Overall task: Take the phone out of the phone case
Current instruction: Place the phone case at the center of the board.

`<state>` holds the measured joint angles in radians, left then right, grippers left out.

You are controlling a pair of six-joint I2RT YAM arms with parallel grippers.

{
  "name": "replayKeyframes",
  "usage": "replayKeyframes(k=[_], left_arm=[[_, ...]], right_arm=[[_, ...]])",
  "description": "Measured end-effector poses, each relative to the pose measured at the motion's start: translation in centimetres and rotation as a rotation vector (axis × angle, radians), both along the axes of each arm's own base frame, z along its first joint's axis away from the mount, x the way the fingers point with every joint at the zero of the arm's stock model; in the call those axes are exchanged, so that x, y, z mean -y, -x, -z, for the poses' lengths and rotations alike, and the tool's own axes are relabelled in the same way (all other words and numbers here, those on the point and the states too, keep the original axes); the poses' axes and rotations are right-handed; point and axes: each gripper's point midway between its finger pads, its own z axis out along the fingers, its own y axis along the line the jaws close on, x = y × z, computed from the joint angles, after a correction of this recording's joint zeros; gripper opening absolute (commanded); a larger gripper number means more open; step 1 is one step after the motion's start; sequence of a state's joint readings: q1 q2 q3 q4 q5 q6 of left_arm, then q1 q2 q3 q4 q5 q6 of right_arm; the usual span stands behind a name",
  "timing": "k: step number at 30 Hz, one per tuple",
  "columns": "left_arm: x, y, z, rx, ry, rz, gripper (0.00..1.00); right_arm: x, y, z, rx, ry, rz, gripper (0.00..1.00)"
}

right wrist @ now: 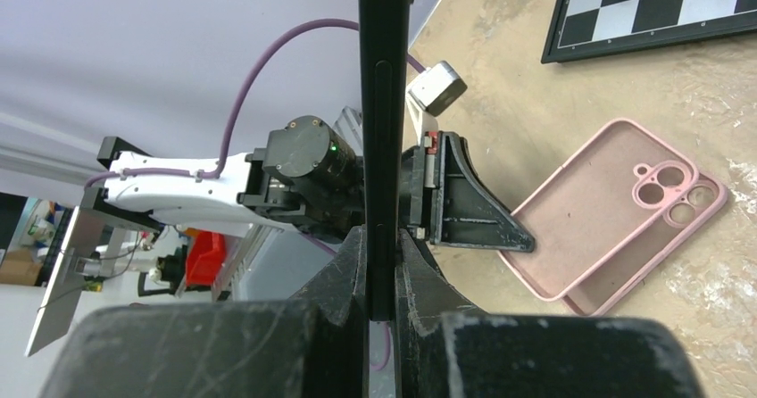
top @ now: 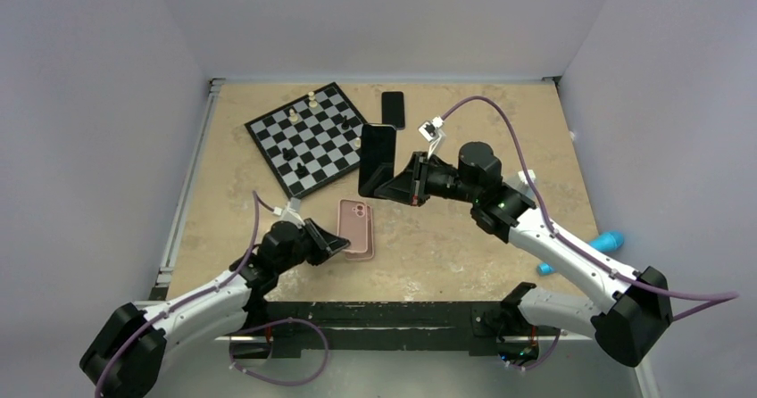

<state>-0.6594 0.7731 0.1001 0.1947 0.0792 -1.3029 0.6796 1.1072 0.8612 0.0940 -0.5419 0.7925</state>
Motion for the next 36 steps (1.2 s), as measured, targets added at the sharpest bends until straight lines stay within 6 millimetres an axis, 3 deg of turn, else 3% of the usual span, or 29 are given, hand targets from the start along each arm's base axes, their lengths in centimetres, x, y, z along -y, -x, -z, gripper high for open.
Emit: replayKeyframes(k=[9, 15, 20, 24, 27, 30, 36], left_arm=[[0.7, 0.4, 1.8, -0.095, 0.005, 0.009, 0.00], [0.5, 0.6, 2.3, -0.129, -0.006, 0.002, 0.35], [0.6, 1.0, 3.1, -0.178, -0.027, 0.013, 0.49], [1.1, 1.0, 2.6, -0.177, -0.016, 0.035, 0.61], [1.5, 1.0, 2.2, -0.174, -0.010, 0.056, 0.74], [1.8, 0.9, 1.6, -0.168, -0.021, 0.077, 0.99], [1.3, 1.2, 0.9, -0.173, -0.091, 0.099, 1.00]], right_arm=[[-0.2, -0.6, 0.2, 0.002, -0.005, 0.006, 0.00], [0.2, -3.2, 2.8, -0.053, 0.038, 0.039, 0.00], [1.5, -8.2, 5.8, -0.078, 0.177, 0.143, 0.00], [3.3, -12.6, 6.6, -0.041, 0.291, 0.236, 0.00], [5.0, -16.2, 7.4, -0.020, 0.361, 0.299, 0.00], [6.6, -19.3, 9.3, -0.033, 0.427, 0.332, 0.00], [8.8, -25.1, 15.2, -0.098, 0.612, 0.356, 0.00]])
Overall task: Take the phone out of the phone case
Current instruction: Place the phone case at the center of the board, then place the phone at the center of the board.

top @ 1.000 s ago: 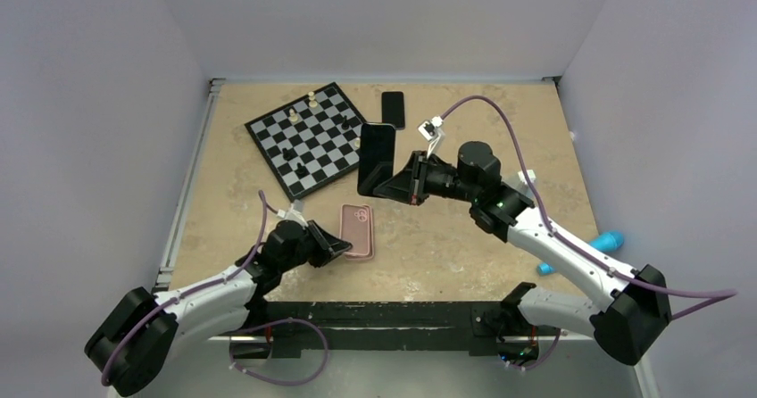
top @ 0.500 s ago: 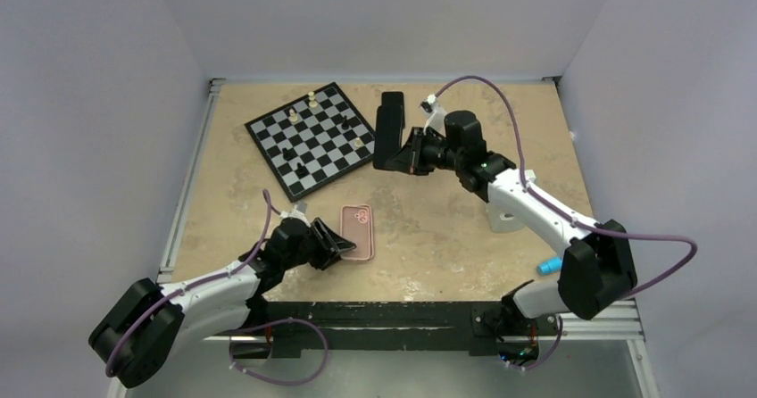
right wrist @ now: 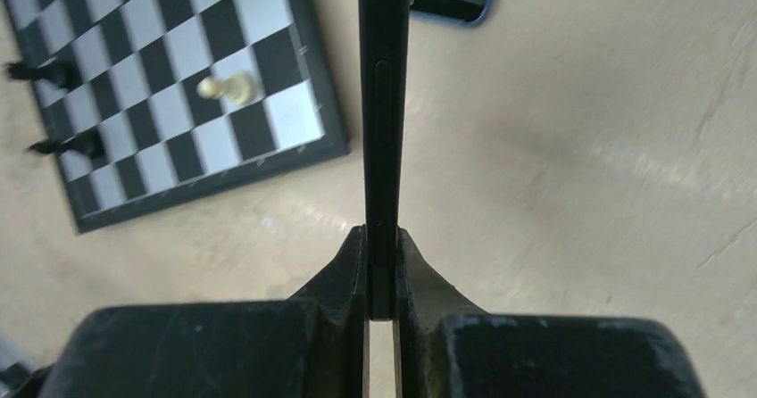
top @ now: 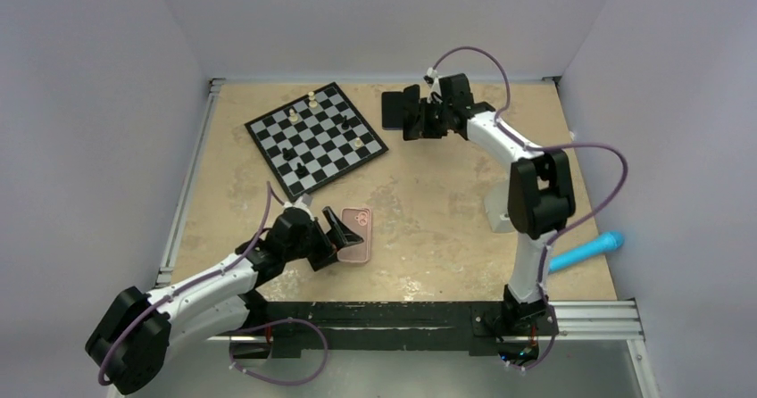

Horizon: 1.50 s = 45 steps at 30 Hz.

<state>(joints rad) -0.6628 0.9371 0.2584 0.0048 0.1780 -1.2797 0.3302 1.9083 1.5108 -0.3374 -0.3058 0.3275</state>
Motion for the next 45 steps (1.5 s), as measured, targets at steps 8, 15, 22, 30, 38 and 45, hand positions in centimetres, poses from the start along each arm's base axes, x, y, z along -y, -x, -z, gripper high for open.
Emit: replayKeyframes(k=[8, 15, 22, 30, 38, 45], left_arm=[[-1.9, 1.3, 0.6, -0.012, -0.131, 0.042, 1.00], [-2.2, 1.9, 0.8, -0.007, -0.163, 0.085, 1.00], [-2.1, 1.3, -2.3, 0.120, -0.133, 0.111, 1.00], [-2.1, -0.8, -10.2, 0.336, -0.102, 0.082, 1.00], [-2.2, -1.5, -14.4, 0.430, -0.095, 0.072, 1.00], [-2.5, -1.8, -16.1, 0.470, -0.105, 0.062, 1.00]], right_arm=[[1.2, -6.1, 5.8, -0.075, 0.128, 0.015, 0.00], [2.1, -8.1, 7.3, -0.120, 0.140, 0.023, 0.00], [2.8, -8.7, 6.7, -0.132, 0.111, 0.028, 0.07], [2.6, -10.6, 7.6, -0.129, 0.039, 0.019, 0.21], [3.1, -11.9, 8.7, -0.120, 0.025, 0.018, 0.37], [4.3, -12.2, 9.5, -0.128, 0.058, 0.050, 0.56]])
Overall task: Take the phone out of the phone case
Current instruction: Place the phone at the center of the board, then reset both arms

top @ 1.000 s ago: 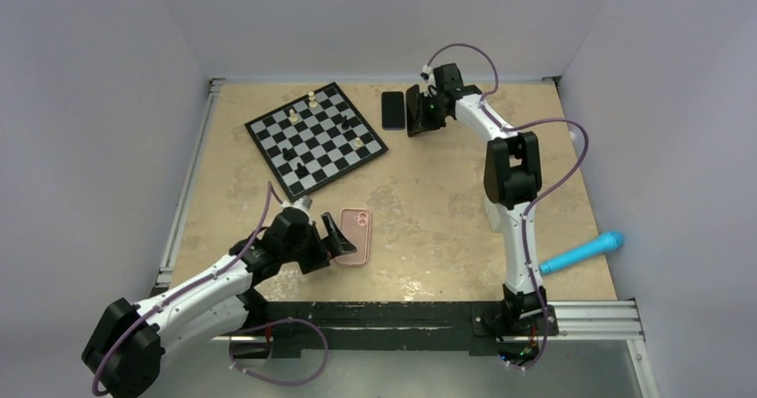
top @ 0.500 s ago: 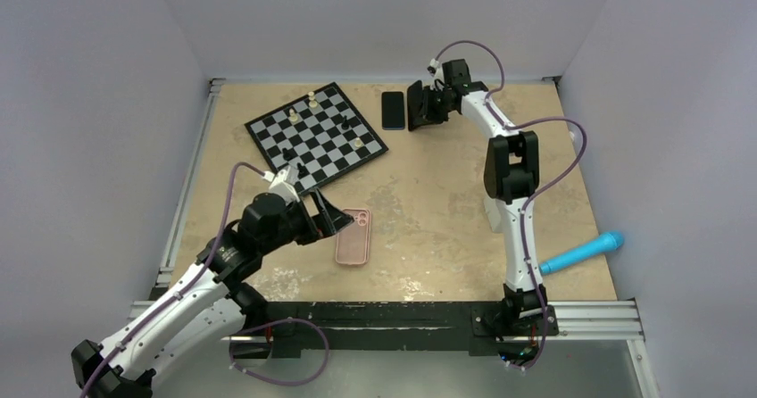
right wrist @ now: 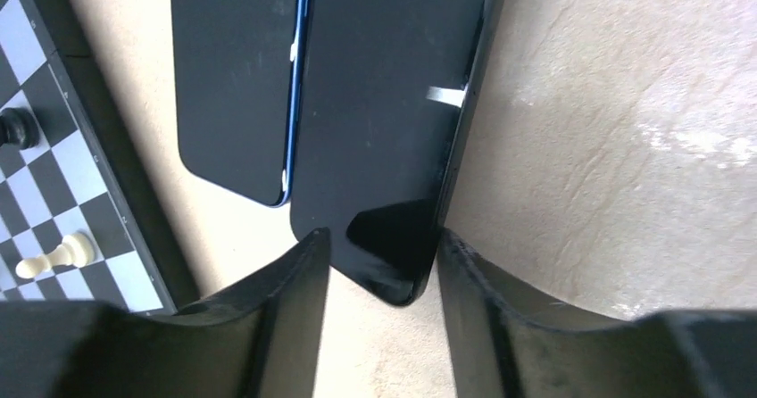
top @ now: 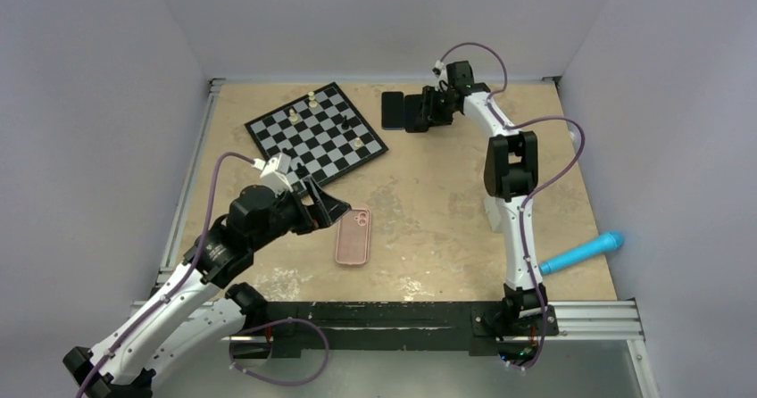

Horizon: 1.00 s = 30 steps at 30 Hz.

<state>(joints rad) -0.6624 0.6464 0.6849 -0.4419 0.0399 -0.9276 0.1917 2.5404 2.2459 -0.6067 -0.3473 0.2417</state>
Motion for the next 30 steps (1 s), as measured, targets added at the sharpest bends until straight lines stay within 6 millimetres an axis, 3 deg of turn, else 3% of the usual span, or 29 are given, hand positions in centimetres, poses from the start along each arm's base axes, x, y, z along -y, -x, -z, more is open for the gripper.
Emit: replayKeyframes(k=[5, 9, 13, 17, 24, 27, 30], left_arm=[[-0.3, -0.2, -1.4, 0.046, 0.004, -0.009, 1.00], [-0.5, -0.3, -2.0, 0.072, -0.007, -0.011, 1.00], [-1.2, -0.6, -3.0, 0.122, -0.034, -0.025, 1.00], [-2.3, -0.9, -5.0, 0.207, -0.060, -0.058, 1.00], [-4.9, -0.7, -6.9, 0.320, -0.090, -0.131, 1.00], [-6.0, -0.4, -7.6, 0.369, -0.093, -0.165, 1.00], [-6.9, -0.4, -7.9, 0.400, -0.111, -0.191, 1.00]], right_arm=[[0.7, -0.6, -0.3, 0.025, 0.035, 0.020, 0.68], [1.4, -0.9, -0.5, 0.040, 0.076, 0.038, 0.69], [3.0, 1.0, -1.8, 0.035, 0.167, 0.080, 0.73], [4.6, 5.8, -6.8, 0.071, 0.237, 0.115, 0.77], [3.4, 17.6, -20.6, 0.408, 0.191, 0.107, 0.82], [3.3, 23.3, -23.7, 0.534, 0.119, 0.092, 0.84], [5.3, 27.6, -25.0, 0.620, 0.052, 0.134, 0.85]])
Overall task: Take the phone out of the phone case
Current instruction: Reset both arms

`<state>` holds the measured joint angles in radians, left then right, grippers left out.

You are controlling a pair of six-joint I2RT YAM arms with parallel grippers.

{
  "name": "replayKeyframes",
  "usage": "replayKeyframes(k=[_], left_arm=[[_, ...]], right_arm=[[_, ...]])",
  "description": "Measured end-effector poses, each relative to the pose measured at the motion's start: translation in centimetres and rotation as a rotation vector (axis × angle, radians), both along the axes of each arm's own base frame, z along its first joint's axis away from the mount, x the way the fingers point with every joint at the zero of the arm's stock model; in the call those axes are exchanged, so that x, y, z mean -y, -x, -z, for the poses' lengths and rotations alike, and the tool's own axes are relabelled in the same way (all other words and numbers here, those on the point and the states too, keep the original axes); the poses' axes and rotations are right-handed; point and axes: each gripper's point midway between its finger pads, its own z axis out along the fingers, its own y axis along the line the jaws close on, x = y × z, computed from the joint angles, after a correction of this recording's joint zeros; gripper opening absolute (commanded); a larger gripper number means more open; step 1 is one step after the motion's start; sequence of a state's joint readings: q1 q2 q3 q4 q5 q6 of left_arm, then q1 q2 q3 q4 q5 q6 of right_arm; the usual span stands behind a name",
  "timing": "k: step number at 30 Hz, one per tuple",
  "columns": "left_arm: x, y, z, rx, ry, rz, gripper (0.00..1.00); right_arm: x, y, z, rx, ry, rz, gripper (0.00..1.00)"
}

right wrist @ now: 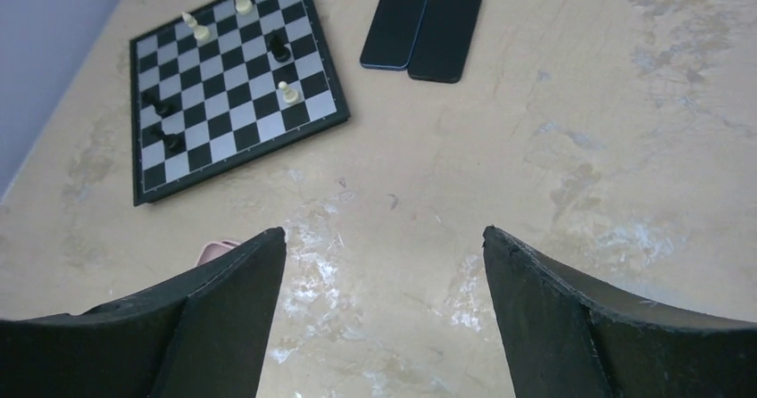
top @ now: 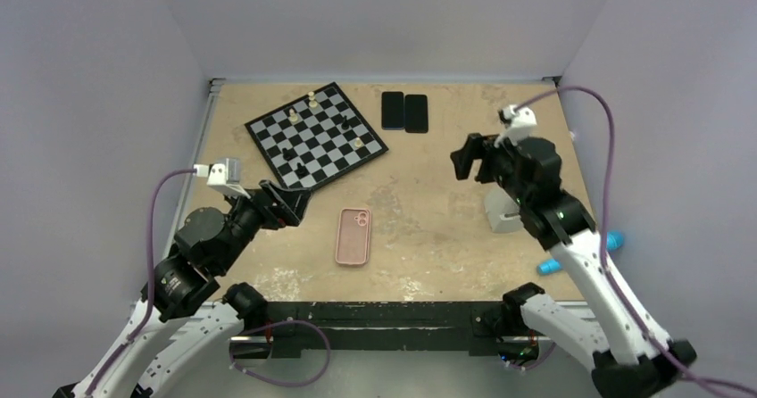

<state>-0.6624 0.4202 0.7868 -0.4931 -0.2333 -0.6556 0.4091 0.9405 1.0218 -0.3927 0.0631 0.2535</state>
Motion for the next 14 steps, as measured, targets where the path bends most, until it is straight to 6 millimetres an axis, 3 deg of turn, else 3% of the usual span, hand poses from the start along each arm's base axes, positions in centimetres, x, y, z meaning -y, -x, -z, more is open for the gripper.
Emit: replayKeyframes(k=[5, 9, 11, 14], left_arm=[[-1.3, 0.2, -0.3, 0.040, -0.035, -0.035, 1.00], [-2.5, 1.0, -1.4, 0.094, -0.018, -0.061, 1.00], [-3.0, 1.4, -1.9, 0.119, -0.004, -0.070, 1.00], [-3.5, 1.6, -2.3, 0.134, 0.009, -0.081, 1.00]], right_arm=[[2.9, 6.4, -2.2, 0.181, -0.131, 0.027, 0.87], [4.8, 10.3, -6.2, 0.360, -0.233, 0.042, 0.89], [5.4, 11.8, -7.6, 0.422, -0.272, 0.039, 0.89], [5.7, 12.7, -8.0, 0.449, -0.303, 0.039, 0.90]])
